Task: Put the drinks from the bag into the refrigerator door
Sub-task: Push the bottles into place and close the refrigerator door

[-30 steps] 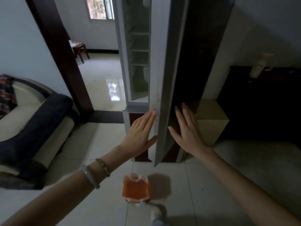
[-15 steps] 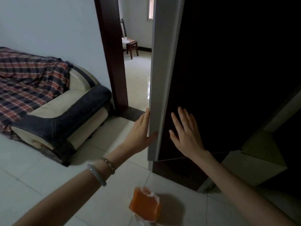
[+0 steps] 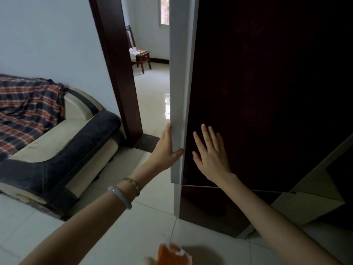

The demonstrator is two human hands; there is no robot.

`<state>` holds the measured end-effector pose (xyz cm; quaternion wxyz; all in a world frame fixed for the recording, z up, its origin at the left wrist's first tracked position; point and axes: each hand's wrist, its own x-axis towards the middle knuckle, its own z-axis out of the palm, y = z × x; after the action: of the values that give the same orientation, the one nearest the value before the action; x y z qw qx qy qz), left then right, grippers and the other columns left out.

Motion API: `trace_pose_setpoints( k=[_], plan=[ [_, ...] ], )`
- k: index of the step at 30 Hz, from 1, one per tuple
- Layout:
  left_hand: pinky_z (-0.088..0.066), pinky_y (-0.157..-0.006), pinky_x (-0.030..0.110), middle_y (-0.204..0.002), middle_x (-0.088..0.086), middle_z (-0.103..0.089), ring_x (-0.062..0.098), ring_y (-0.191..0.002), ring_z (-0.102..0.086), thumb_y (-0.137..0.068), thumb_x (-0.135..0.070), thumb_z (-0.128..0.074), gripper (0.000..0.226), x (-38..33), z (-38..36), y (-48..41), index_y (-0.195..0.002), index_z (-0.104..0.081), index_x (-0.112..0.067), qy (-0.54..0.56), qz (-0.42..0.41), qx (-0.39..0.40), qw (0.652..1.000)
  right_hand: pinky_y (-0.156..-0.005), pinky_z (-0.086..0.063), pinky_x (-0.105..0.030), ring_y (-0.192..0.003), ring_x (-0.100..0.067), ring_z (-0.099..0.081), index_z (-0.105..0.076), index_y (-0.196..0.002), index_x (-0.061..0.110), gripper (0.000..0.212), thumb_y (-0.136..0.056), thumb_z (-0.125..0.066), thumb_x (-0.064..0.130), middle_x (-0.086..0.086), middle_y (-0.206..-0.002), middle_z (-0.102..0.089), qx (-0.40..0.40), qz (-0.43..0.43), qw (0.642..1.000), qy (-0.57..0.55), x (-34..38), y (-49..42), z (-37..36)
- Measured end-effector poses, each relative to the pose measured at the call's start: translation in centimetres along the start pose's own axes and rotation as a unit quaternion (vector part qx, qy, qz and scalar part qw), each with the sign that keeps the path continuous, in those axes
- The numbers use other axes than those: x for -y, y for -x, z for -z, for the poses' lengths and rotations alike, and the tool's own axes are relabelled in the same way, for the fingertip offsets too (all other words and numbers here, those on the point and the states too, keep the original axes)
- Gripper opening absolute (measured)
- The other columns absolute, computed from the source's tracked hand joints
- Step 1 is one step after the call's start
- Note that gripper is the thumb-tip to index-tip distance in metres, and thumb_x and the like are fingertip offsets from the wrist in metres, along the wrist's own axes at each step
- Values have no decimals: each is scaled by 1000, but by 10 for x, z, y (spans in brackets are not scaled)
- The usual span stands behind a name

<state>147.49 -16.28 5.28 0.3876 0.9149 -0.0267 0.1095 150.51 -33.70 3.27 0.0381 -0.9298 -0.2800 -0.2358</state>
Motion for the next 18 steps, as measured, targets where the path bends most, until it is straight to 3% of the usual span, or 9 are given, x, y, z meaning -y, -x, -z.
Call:
trace_pose_setpoints(
  k=[3,6,10,14,18],
  plan=[
    [-13,-112,24,-157,10,-7,19,-144,-11,-86,-21,-65,96,13,4,-31,-148,7,-7,12,-10,29,999,-113,-12,-47,-142,-31,-10,-28,-143,12,58,-92,-37,37,-16,-154,-14,10,-25,1000,10,-4,-20,-10],
    [-22,-116,38,-157,8,-10,21,-143,-16,-85,-24,-65,96,22,10,-61,-149,6,-13,12,-19,64,998,-113,-13,-47,-141,-29,-11,-30,-142,13,57,-92,-32,40,-14,-153,-13,19,-42,999,19,-9,-39,-17],
    [-44,-99,51,-154,1,-16,29,-134,-37,-81,-34,-65,97,33,18,-91,-148,5,-31,18,-20,111,994,-114,-11,-47,-142,-25,-4,-21,-145,15,64,-91,-32,47,-11,-153,-8,35,-61,997,22,-14,-57,-26],
    [-29,-113,37,-156,15,-11,28,-140,-24,-86,-27,-65,102,35,14,-112,-147,14,-8,-55,-40,120,990,-117,-3,-45,-143,-23,1,-6,-147,15,74,-89,-32,52,-9,-155,-3,55,-87,994,21,-18,-71,-30],
    [-28,-111,32,-156,19,-10,30,-140,-24,-86,-28,-64,106,34,9,-128,-143,21,-2,-79,-52,127,987,-114,-5,-44,-142,-24,-12,-12,-146,12,73,-87,-32,50,-9,-154,-13,74,-104,991,29,-25,-81,-26]
  ],
)
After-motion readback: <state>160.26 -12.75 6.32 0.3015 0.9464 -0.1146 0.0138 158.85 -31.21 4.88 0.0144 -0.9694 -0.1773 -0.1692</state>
